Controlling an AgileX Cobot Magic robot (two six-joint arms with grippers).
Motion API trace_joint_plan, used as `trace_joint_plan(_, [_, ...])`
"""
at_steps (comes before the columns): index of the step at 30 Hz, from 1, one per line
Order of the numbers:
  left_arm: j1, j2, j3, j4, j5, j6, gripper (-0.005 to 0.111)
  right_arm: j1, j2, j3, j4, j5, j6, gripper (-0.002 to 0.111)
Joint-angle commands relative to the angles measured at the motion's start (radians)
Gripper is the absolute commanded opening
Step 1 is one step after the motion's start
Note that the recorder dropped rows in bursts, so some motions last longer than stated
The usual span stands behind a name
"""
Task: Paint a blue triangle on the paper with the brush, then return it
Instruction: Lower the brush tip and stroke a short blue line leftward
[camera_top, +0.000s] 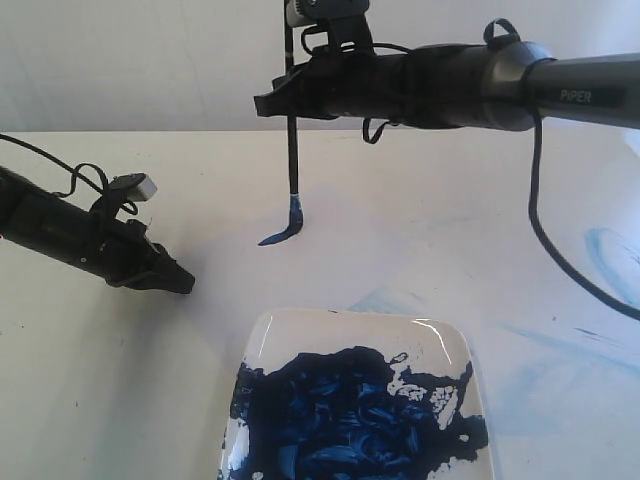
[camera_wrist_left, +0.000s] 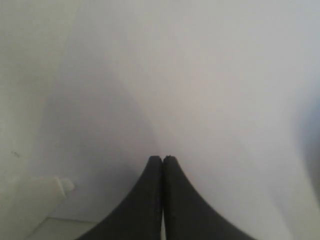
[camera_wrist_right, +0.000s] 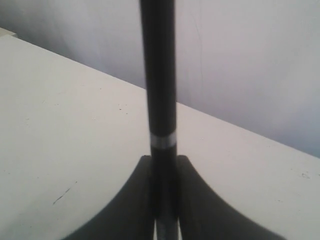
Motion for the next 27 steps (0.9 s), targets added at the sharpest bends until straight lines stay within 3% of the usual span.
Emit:
trace_joint_plan(1, [0.001, 0.002, -0.002, -0.004, -0.002, 0.003, 0.0, -0.024, -0.012, -0.004, -0.003, -0.024, -0.012, 0.0])
trace_joint_plan(19, [0.001, 0.002, -0.002, -0.004, -0.015, 0.003, 0.0, -0.056, -0.036, -0.004, -0.003, -0.089, -0.024, 0.0])
trace_joint_plan(27, [0.001, 0.002, -0.002, -0.004, -0.016, 0.003, 0.0, -0.056, -0.081, -0.004, -0.003, 0.106, -0.024, 0.0])
